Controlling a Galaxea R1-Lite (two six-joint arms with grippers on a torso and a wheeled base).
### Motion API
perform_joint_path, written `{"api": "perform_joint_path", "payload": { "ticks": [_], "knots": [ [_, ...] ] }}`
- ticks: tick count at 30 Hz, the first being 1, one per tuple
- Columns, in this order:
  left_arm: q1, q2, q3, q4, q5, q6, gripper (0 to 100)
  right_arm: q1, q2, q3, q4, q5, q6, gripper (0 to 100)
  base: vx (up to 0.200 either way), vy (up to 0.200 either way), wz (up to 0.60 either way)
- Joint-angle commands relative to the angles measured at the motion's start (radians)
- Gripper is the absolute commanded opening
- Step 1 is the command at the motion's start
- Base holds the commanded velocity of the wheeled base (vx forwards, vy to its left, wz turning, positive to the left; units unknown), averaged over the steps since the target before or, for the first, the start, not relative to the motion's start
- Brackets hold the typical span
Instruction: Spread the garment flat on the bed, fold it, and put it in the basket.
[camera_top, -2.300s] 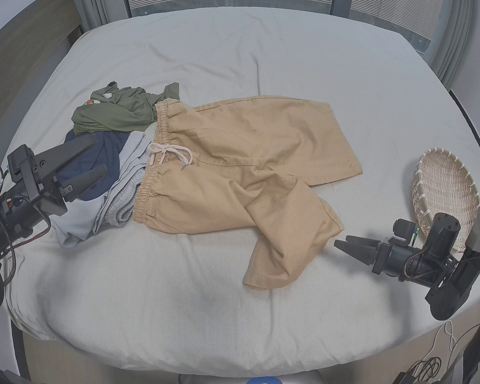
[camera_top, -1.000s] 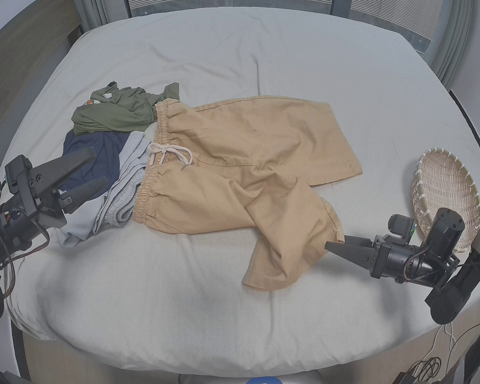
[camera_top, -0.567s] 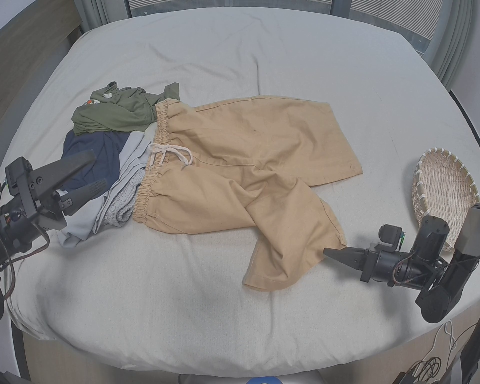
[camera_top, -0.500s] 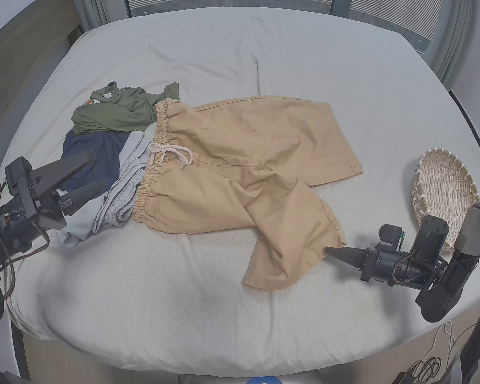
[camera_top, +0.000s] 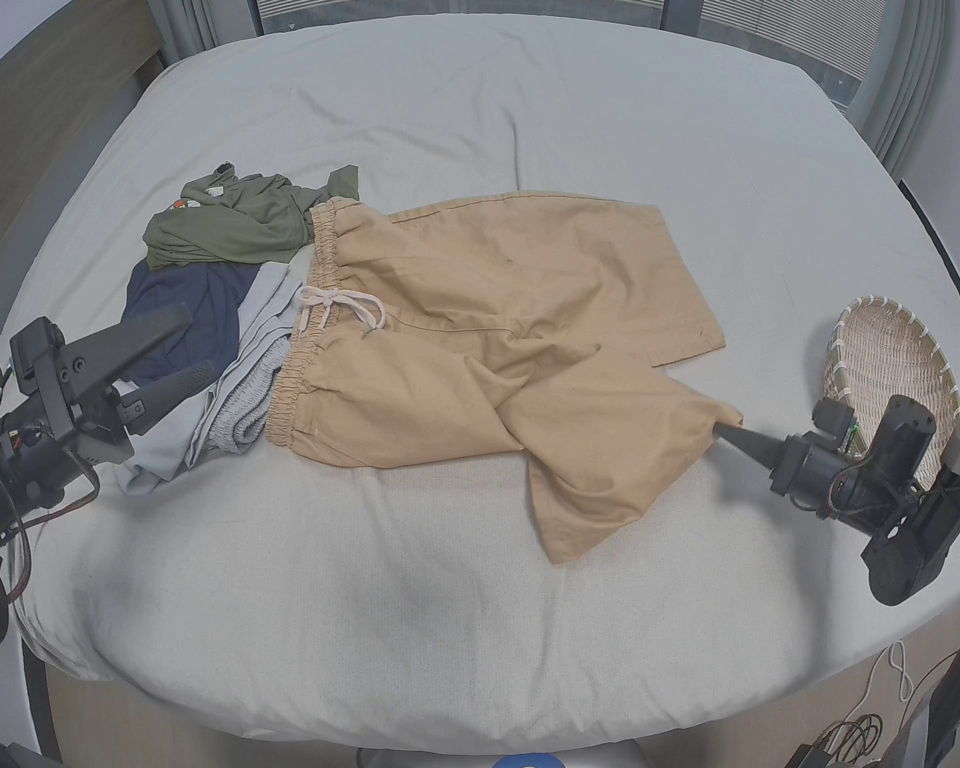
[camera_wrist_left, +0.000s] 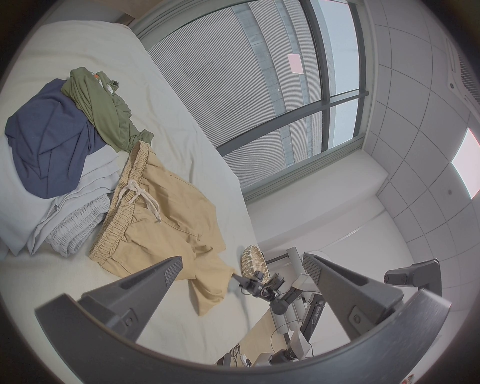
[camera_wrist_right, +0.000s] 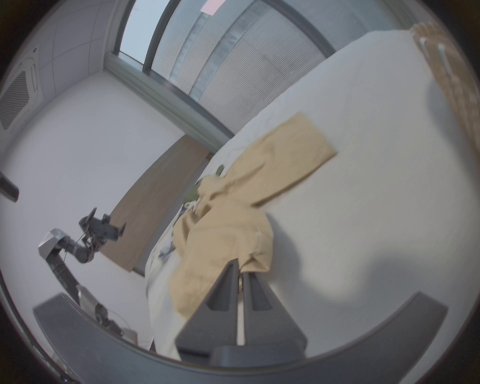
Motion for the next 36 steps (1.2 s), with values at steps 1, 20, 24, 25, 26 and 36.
{"api": "perform_joint_path", "payload": {
  "ticks": [1,20,24,25,26,36],
  "knots": [
    [0.000,0.001,0.005,0.000,0.001,-0.001,100,-0.096,-0.006,-0.087,0.003,-0.001,0.049,0,0.000,0.000,0.00],
    [0.000,0.001,0.018,0.000,0.001,0.001,100,-0.086,0.023,-0.001,0.000,0.012,0.065,100,0.000,0.000,0.00],
    [0.000,-0.005,0.021,0.000,0.002,0.001,100,-0.010,0.000,0.079,-0.001,0.009,0.061,100,0.000,0.000,0.00],
    [0.000,-0.005,0.021,0.000,0.002,0.001,100,-0.010,0.000,0.079,-0.001,0.009,0.061,100,0.000,0.000,0.00],
    [0.001,-0.014,0.021,0.000,0.002,0.001,100,0.030,0.002,0.097,-0.001,0.004,0.058,100,0.000,0.000,0.00],
    [0.004,-0.020,0.017,0.000,0.002,0.001,100,0.188,0.095,0.080,-0.003,-0.083,0.032,100,0.000,0.000,0.00]
  ]
}}
